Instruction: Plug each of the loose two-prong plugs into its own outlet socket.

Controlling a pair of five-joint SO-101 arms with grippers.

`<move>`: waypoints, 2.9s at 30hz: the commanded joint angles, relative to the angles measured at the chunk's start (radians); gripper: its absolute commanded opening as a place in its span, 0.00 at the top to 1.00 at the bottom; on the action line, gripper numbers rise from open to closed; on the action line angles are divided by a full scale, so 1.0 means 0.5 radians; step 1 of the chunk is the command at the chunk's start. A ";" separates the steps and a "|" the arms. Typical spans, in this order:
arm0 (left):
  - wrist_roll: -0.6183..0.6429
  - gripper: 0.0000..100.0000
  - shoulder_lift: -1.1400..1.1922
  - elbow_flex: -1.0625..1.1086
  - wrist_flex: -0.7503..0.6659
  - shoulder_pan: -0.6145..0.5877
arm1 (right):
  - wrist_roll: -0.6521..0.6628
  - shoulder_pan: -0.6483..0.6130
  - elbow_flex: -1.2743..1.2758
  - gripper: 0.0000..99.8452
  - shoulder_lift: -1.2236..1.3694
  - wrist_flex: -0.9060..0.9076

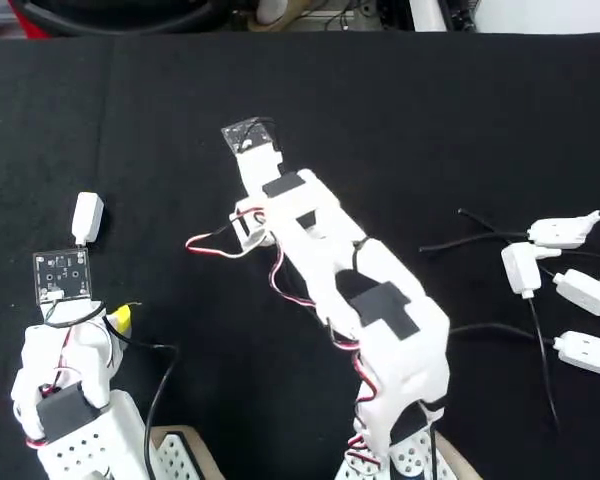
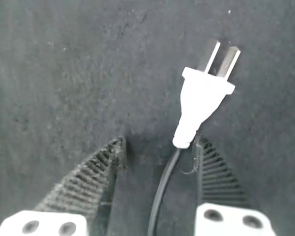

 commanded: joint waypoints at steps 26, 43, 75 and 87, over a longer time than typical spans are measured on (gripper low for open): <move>-0.018 0.70 -0.006 -0.011 -0.040 -0.005 | 1.688 0.448 -0.376 0.99 -0.198 1.049; -0.018 0.70 -0.006 -0.011 -0.040 -0.005 | 2.397 0.565 -0.351 0.79 -0.195 0.715; -0.098 0.70 -0.006 0.014 -0.040 -0.005 | 1.433 0.997 0.852 0.96 -1.020 0.562; -0.098 0.70 -0.006 0.014 -0.040 -0.005 | 1.433 1.010 1.106 0.96 -1.017 -0.135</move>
